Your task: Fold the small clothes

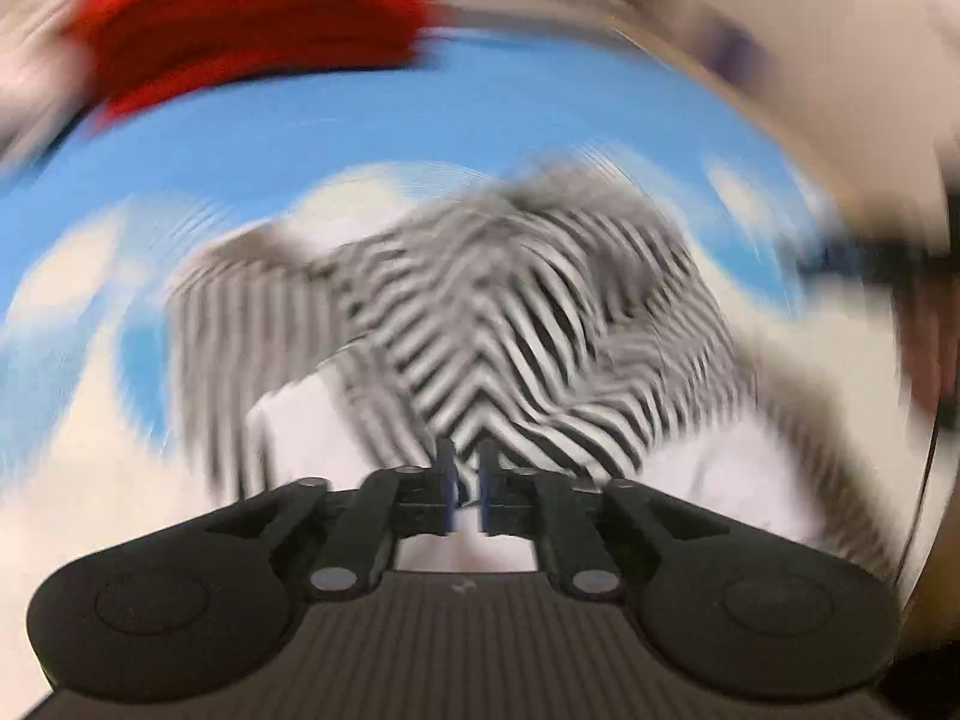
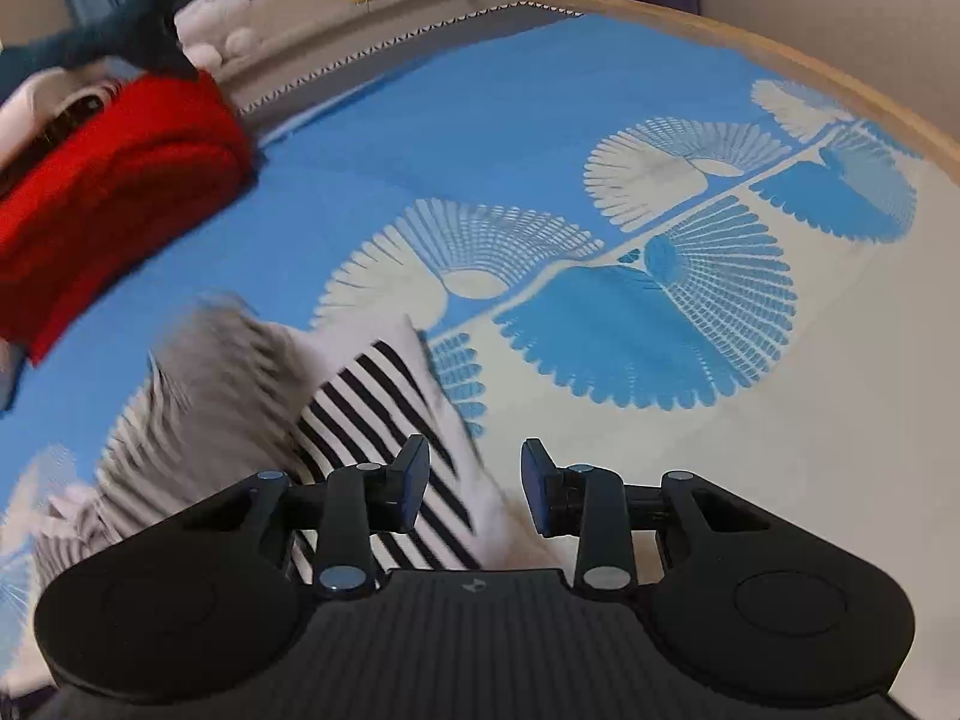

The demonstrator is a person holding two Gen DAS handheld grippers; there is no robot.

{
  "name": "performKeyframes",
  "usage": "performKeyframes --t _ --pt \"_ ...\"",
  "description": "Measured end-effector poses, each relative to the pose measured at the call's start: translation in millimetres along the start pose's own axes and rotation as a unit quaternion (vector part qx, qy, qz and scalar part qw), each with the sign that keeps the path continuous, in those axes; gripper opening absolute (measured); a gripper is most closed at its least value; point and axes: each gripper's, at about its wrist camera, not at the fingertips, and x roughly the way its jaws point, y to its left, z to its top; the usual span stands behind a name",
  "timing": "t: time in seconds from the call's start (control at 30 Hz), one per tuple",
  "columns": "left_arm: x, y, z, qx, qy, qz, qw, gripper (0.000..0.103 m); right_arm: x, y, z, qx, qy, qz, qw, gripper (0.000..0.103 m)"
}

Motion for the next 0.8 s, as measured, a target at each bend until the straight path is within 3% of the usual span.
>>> performKeyframes --t 0.07,0.17,0.3,0.37,0.53,0.63,0.67,0.7,0.73,0.8 --pt "-11.5 16.7 -3.8 -0.105 -0.026 0.0 0.9942 0.031 2.0 4.7 -4.8 0.009 0.012 0.032 0.999 0.035" --pt "0.2 22.4 0.4 -0.151 -0.053 -0.004 0.987 0.036 9.5 14.5 -14.5 0.016 0.033 0.068 0.997 0.035" --pt "41.2 20.3 3.9 -0.203 -0.018 -0.02 0.9788 0.04 24.8 28.2 -28.2 0.014 0.068 0.1 0.993 0.035" --pt "61.8 26.6 0.3 -0.24 0.006 -0.007 0.9708 0.04 34.6 36.7 -36.4 0.014 0.091 0.113 0.989 0.036" --pt "87.5 39.9 -7.5 -0.31 0.025 -0.036 0.9498 0.04 54.7 63.9 -55.9 0.001 0.137 0.143 0.98 0.036" --pt "96.9 40.7 -10.3 -0.316 0.036 -0.049 0.9466 0.04 65.9 76.8 -67.9 -0.009 0.162 0.149 0.976 0.036" --pt "99.9 39.9 -10.6 -0.314 0.038 -0.049 0.9474 0.04 68.1 81.3 -72.0 -0.017 0.166 0.149 0.975 0.036" --pt "102.2 38.2 -11.4 -0.311 0.041 -0.048 0.9482 0.038 68.6 84.3 -75.2 -0.025 0.164 0.148 0.975 0.027" --pt "103.6 36.9 -11.6 -0.31 0.044 -0.045 0.9485 0.035 66.4 86.7 -77.0 -0.033 0.155 0.146 0.976 0.01" --pt "101.6 34.9 -11.0 -0.304 0.044 -0.048 0.9504 0.013 56.9 90.3 -77.6 -0.046 0.13 0.153 0.979 0.01"
